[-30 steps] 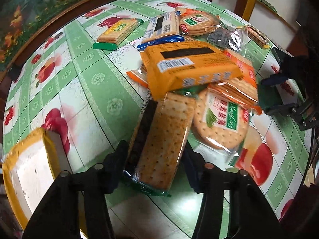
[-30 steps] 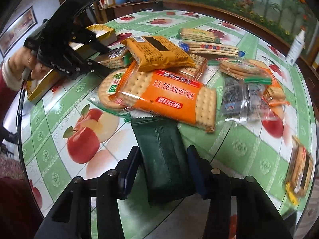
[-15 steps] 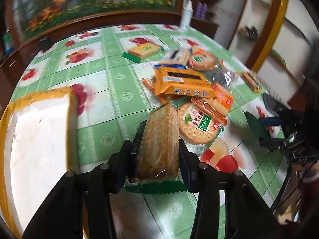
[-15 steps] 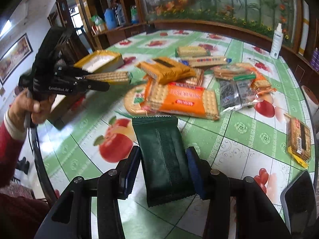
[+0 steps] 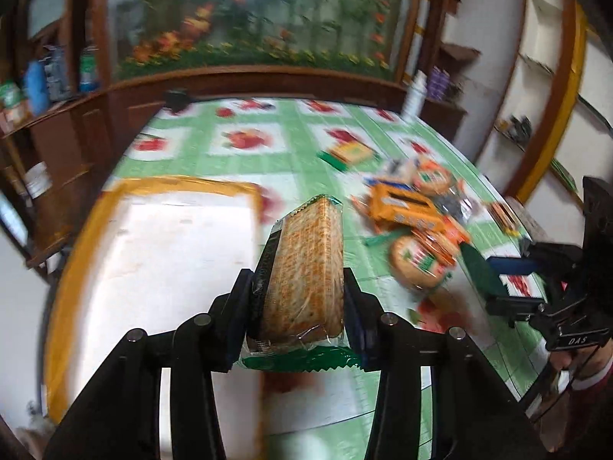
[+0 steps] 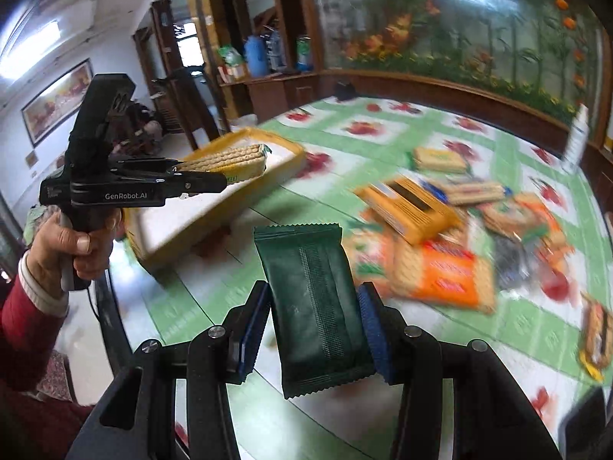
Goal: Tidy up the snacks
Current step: 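Carry both held packs over the white yellow-rimmed tray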
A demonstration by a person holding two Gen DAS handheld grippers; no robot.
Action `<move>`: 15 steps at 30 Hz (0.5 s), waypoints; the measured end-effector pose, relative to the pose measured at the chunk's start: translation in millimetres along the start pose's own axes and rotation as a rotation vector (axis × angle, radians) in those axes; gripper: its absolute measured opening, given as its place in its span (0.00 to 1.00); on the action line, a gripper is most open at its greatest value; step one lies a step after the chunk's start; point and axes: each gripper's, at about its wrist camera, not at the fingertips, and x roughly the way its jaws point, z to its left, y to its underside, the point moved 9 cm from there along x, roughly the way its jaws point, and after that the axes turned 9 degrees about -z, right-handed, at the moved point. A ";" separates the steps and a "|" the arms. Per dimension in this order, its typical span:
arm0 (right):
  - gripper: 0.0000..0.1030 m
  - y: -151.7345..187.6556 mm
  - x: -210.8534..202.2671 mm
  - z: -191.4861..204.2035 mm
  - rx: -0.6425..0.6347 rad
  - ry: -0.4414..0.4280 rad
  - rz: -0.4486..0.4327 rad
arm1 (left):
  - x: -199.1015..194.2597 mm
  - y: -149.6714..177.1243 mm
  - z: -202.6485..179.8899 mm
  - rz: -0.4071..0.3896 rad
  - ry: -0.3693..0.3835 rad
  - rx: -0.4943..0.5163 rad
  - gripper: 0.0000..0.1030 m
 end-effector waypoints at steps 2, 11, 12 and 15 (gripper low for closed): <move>0.47 -9.8 10.5 13.2 -0.002 -0.033 -0.010 | -11.3 -0.3 22.2 -0.018 -0.069 -0.013 0.41; 0.47 -58.2 88.6 93.4 0.080 -0.198 -0.041 | -31.0 29.5 96.2 -0.015 -0.251 -0.137 0.41; 0.47 -61.8 101.8 103.9 0.094 -0.213 -0.036 | -30.9 32.6 99.9 -0.015 -0.267 -0.143 0.41; 0.47 -64.3 128.8 118.8 0.112 -0.214 -0.017 | -33.4 40.8 109.5 -0.022 -0.293 -0.178 0.41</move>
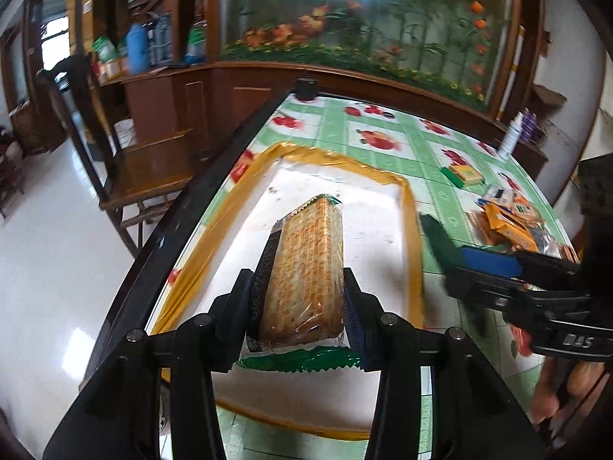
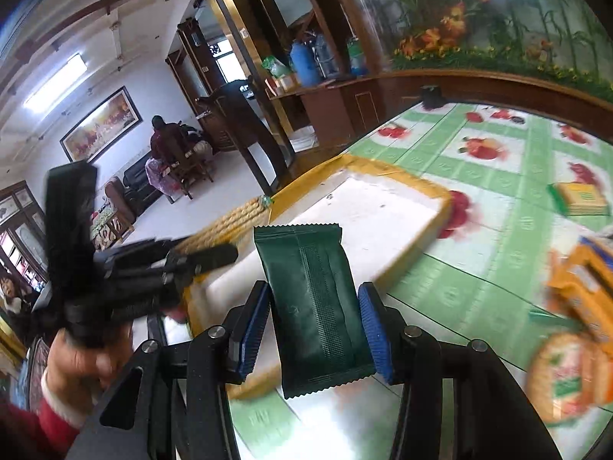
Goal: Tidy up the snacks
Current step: 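Carry both held packs over the white yellow-rimmed tray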
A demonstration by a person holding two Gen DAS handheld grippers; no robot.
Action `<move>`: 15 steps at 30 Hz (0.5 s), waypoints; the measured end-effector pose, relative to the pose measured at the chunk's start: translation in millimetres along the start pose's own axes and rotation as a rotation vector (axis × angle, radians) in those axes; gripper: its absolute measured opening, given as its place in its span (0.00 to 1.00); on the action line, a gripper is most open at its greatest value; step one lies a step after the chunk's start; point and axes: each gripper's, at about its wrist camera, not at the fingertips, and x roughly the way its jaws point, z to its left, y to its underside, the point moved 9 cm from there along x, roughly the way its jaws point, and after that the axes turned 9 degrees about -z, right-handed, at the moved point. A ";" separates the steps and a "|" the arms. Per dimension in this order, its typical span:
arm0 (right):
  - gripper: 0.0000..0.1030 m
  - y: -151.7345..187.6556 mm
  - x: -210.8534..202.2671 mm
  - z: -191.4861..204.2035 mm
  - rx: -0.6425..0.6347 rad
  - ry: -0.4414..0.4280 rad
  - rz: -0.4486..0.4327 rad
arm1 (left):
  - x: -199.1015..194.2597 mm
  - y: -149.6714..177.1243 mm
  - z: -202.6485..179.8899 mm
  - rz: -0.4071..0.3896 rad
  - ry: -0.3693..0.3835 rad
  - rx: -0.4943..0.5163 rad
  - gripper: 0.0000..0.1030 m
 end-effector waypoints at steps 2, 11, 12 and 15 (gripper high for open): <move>0.47 0.6 19.2 1.3 0.029 0.002 0.011 | 0.2 4.5 5.5 0.000 -0.025 -0.002 0.41; 0.44 5.3 69.1 -0.6 0.063 0.021 0.072 | 0.8 14.8 15.4 -0.013 -0.134 0.013 0.41; 0.39 5.8 72.9 0.3 0.064 0.018 0.078 | -0.3 14.6 16.5 -0.018 -0.147 0.017 0.42; 0.40 8.8 77.3 3.1 0.063 0.008 0.090 | -2.0 13.4 18.1 -0.021 -0.168 0.016 0.43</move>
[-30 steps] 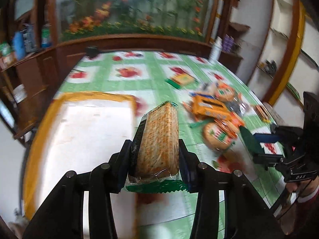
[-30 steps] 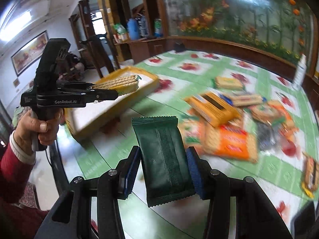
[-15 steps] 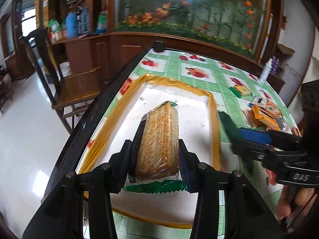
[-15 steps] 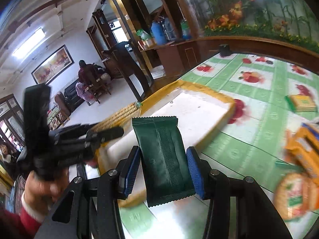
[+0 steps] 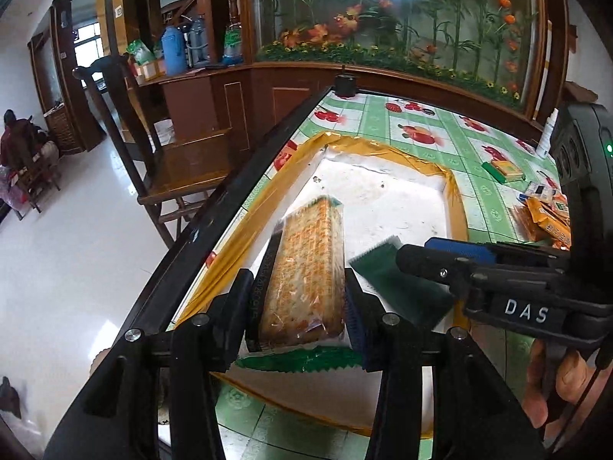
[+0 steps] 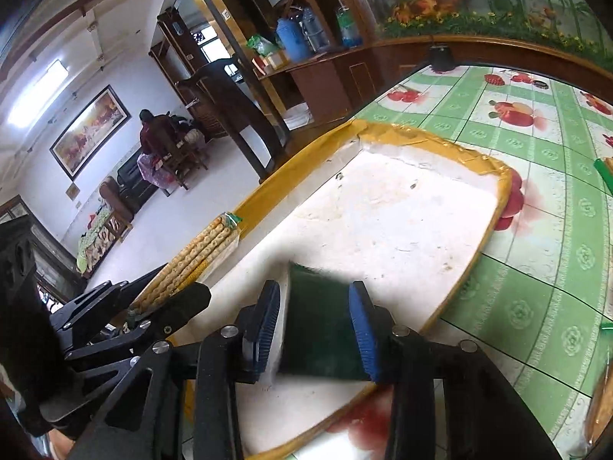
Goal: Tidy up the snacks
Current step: 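Carry both held packs over the white yellow-rimmed tray, then open both grippers to drop the packs into the tray, then move both open grippers back to the snack pile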
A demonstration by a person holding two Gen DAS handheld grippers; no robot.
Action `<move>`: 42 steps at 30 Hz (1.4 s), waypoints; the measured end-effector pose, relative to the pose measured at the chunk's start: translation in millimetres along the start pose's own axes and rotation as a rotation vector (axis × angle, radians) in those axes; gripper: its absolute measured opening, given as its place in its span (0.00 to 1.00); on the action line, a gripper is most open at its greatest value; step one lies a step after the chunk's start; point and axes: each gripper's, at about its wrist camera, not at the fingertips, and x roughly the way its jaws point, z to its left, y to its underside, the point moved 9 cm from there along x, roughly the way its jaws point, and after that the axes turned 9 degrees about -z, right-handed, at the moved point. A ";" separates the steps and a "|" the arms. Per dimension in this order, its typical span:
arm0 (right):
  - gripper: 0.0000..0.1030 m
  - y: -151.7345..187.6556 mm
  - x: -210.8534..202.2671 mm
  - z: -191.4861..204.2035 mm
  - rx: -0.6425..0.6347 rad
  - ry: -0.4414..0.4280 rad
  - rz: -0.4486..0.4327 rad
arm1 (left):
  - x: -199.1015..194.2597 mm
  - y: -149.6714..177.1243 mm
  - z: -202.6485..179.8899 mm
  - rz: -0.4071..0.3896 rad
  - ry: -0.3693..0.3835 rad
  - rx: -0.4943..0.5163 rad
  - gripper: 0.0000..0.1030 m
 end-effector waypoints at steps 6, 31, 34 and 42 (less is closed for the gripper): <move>0.57 1.6 -19.9 -4.1 -0.001 0.020 -0.026 | -10.4 -10.1 -0.2 -0.058 -0.065 0.034 0.80; 0.71 64.2 -215.8 -179.8 0.150 0.377 -0.151 | -15.1 3.8 -164.3 0.008 0.227 0.153 0.81; 0.72 65.3 -232.9 -188.5 0.160 0.384 -0.169 | -13.8 4.6 -184.4 0.024 0.264 0.166 0.81; 0.79 69.5 -260.3 -216.7 0.163 0.480 -0.189 | -2.4 -17.1 -232.6 0.022 0.333 0.219 0.81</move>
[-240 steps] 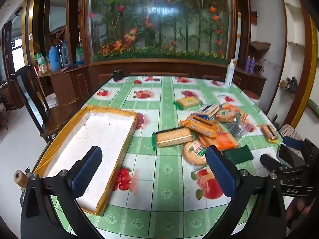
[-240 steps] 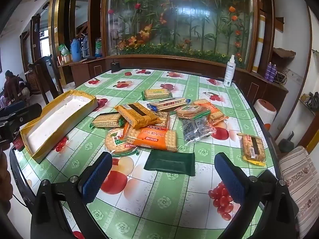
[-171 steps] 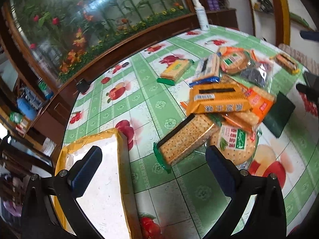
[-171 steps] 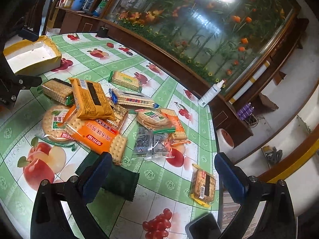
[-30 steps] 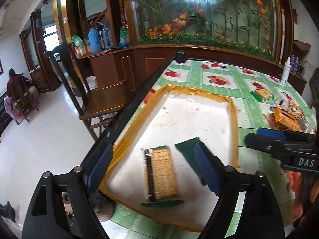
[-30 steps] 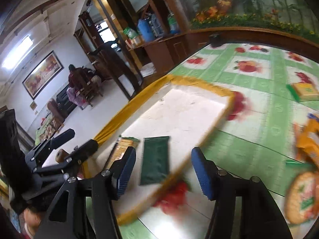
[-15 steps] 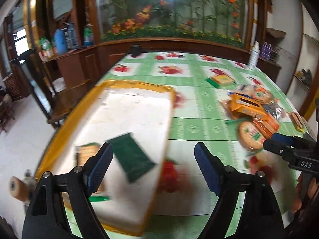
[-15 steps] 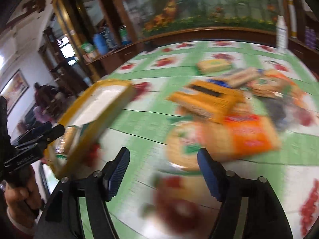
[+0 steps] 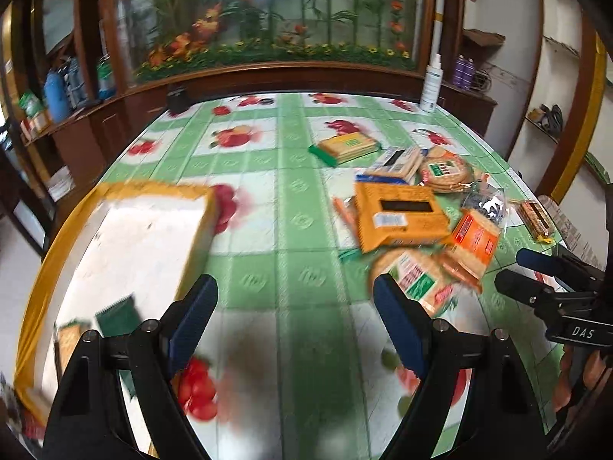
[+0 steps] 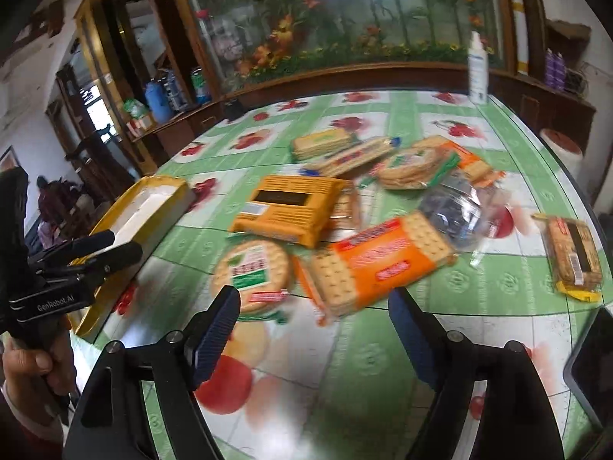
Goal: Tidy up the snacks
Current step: 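Move both open grippers back to the snack pile, then grasp the orange-brown bag with the left gripper while the right grasps the orange cracker pack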
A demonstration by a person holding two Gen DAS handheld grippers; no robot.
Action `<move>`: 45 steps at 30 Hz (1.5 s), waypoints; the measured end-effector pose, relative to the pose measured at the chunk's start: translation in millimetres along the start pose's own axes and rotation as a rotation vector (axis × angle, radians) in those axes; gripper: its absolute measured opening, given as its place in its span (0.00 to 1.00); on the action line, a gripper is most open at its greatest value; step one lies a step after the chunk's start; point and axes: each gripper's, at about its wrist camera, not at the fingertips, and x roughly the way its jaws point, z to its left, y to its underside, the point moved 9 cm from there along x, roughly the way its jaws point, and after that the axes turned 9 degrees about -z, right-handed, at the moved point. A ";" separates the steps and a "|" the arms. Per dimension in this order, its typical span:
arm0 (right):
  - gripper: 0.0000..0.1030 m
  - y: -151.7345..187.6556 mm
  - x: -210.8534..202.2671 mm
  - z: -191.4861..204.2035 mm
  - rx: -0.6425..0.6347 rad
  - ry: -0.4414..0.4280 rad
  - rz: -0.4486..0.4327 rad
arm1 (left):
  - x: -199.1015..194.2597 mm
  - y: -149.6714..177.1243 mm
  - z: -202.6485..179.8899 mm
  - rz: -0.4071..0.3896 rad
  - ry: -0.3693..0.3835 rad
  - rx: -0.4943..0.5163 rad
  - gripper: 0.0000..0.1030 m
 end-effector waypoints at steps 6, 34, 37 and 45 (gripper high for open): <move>0.80 -5.1 11.5 -25.7 0.016 0.065 0.028 | 19.4 -3.4 -9.9 0.045 0.049 0.016 0.81; 0.88 -4.0 53.8 18.6 -0.791 -0.410 0.515 | 71.2 -15.8 -111.4 0.289 0.588 0.709 0.81; 0.88 -1.0 63.9 9.5 -0.817 -0.428 0.562 | 83.6 -16.6 -120.0 0.269 0.521 0.892 0.81; 0.88 0.0 81.3 -1.6 -0.859 -0.471 0.607 | 105.6 -14.1 -140.2 0.363 0.636 0.952 0.81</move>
